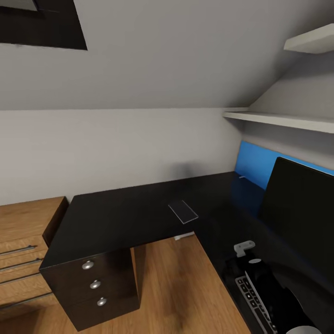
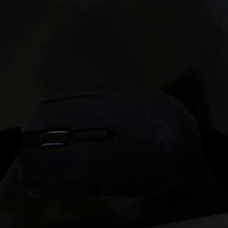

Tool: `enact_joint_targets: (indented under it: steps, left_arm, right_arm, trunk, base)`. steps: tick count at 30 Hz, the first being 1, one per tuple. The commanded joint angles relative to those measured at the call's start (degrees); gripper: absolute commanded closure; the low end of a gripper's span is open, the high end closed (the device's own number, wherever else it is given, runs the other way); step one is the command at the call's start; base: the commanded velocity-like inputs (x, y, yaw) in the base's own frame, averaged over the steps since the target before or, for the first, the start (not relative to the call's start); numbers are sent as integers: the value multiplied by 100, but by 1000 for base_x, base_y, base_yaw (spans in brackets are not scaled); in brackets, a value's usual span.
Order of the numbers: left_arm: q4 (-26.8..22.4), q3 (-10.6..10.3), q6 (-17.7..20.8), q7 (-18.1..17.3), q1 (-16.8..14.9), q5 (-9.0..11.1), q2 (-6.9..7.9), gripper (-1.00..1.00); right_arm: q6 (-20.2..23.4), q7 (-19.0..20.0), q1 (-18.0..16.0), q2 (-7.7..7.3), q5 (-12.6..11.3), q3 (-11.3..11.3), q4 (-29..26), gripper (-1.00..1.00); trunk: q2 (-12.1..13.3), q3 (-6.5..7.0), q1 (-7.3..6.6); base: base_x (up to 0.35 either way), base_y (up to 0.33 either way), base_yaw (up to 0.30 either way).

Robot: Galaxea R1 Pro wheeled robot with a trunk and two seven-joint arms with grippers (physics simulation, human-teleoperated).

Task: In the bedroom, organize the workspace by keeping the computer under the desk, ensuring the monitor is on the desk, placing the keyboard on the desk next to the monitor, placing the mouse on the desk next to the keyboard, moving the folder from the swivel chair onto the desk next to the mouse, stacking the notebook on top of the folder with the pen on top of the notebook, and positioning the swivel chair next to the desk.

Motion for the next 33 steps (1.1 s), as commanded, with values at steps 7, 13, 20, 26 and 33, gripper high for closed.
enact_joint_targets:
  steps: [7, 13, 20, 26, 33]
  left_arm:
    - [5, -49, -20, 3, -4, 48, 1, -100]
    - [5, -49, -20, 3, -4, 48, 1, -100]
    - [4, -49, -20, 3, -4, 48, 1, -100]
    - [5, -42, -20, 3, -4, 48, 2, -100]
    - [6, -43, -23, 3, -4, 48, 2, -100]
  right_arm:
    - [30, 43, -3, -6, 62, 8, -9, 100]
    - [30, 43, -4, -7, 62, 8, -9, 100]
    - [30, 43, -3, -4, 62, 8, -9, 100]
    - [30, 43, -4, -6, 62, 8, 23, 100]
    - [30, 43, -7, -8, 75, -1, 136, -100]
  trunk:
    - [-86, -43, 45]
    - [-246, -115, 132]
    - [-246, -115, 132]
    - [-246, -115, 132]
    - [-246, -115, 132]
  base:
    - [0, 0, 0]
    - [0, 0, 0]
    - [0, 0, 0]
    - [0, 0, 0]
    - [0, 0, 0]
